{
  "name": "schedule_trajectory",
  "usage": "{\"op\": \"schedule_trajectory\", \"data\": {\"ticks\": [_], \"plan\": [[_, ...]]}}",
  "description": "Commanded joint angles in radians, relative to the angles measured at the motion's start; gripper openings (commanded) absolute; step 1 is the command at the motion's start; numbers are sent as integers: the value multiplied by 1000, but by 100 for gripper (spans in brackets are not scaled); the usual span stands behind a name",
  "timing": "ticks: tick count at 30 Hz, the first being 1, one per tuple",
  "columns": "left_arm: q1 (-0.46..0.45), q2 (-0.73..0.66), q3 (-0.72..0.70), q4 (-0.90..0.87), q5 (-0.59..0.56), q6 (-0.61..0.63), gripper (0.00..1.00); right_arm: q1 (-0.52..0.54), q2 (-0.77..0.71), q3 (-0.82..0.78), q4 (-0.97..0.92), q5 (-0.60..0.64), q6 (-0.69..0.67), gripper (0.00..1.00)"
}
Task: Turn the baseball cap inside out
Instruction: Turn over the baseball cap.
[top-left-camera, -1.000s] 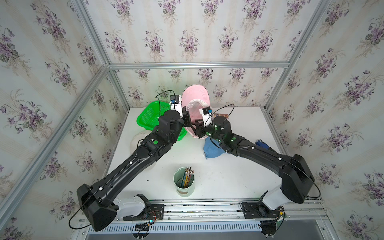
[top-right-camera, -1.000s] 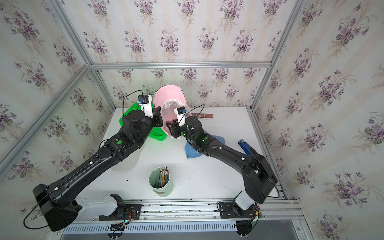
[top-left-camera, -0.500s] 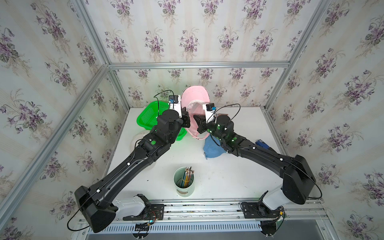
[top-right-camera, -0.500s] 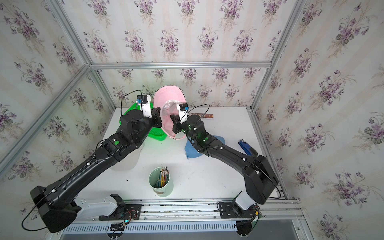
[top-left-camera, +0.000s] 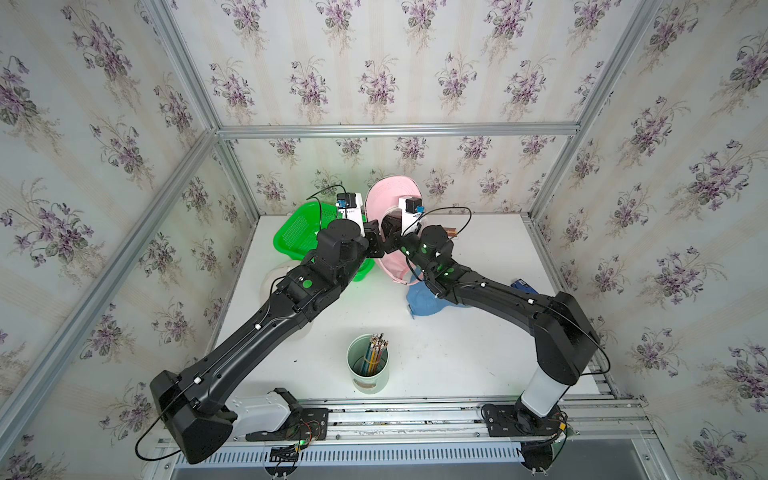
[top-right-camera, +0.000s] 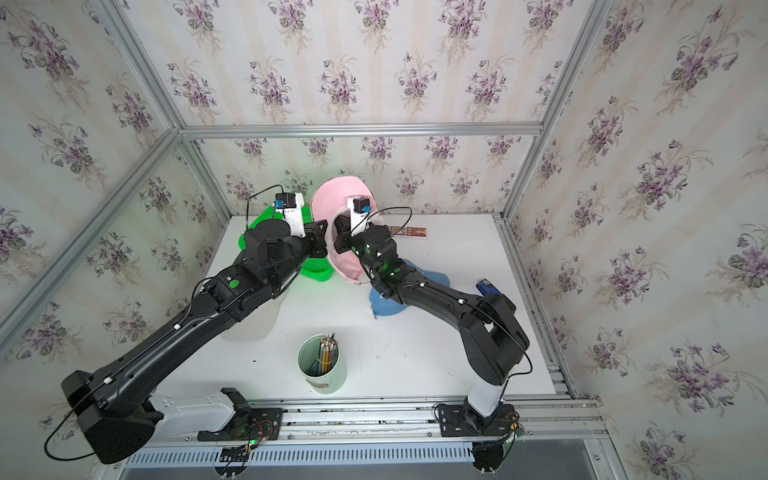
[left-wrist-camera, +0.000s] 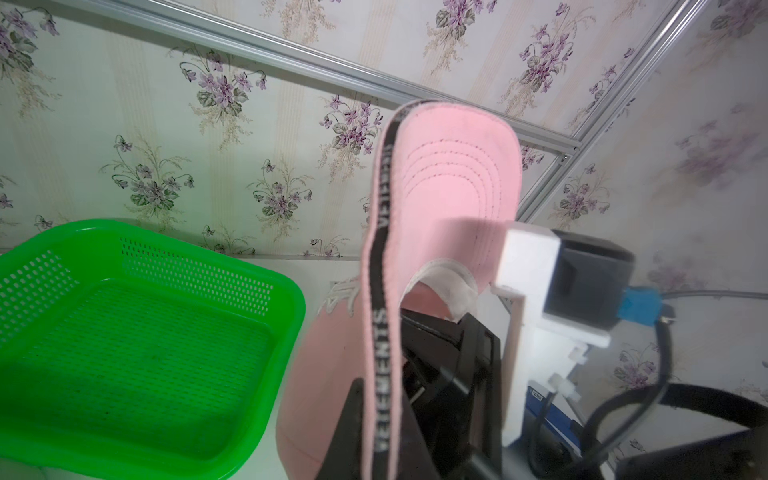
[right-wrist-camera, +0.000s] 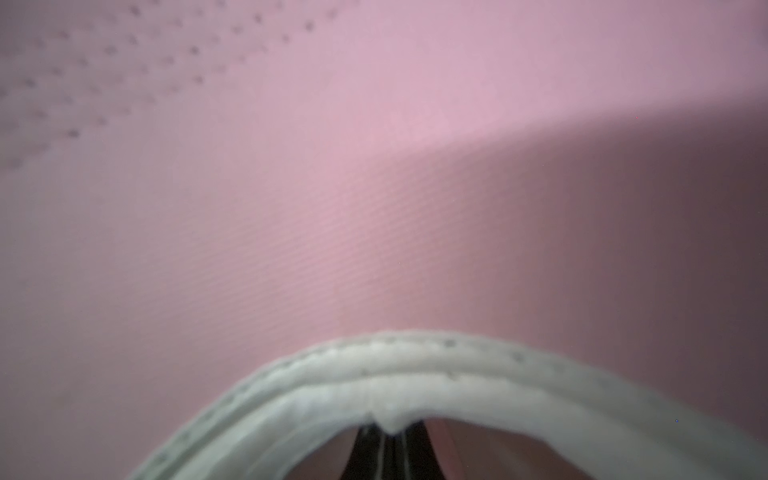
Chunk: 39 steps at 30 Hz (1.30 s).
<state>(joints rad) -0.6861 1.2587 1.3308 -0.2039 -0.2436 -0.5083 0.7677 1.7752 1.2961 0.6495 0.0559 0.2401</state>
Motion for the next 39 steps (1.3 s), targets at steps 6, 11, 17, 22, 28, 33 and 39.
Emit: {"op": "schedule_trajectory", "data": {"ticks": [6, 11, 17, 22, 28, 33, 39], "plan": [[-5, -16, -14, 26, 80, -54, 0, 2, 74, 42, 5, 32, 37, 10], [-4, 0, -13, 19, -87, 96, 0, 5, -57, -45, -42, -8, 24, 31], [18, 33, 0, 75, -178, 244, 0, 5, -303, -196, -209, -8, -39, 49], [18, 24, -2, 73, -172, 206, 0, 5, -353, -228, -306, 111, -52, 29], [7, 30, -25, 87, -182, 187, 0, 8, -235, -159, -380, 200, 14, 10], [-3, 27, -31, 95, -159, 167, 0, 13, -141, -133, -357, 218, 35, 5], [-18, 12, -33, 75, -108, 99, 0, 18, -24, -54, -344, 302, 10, 4]]}}
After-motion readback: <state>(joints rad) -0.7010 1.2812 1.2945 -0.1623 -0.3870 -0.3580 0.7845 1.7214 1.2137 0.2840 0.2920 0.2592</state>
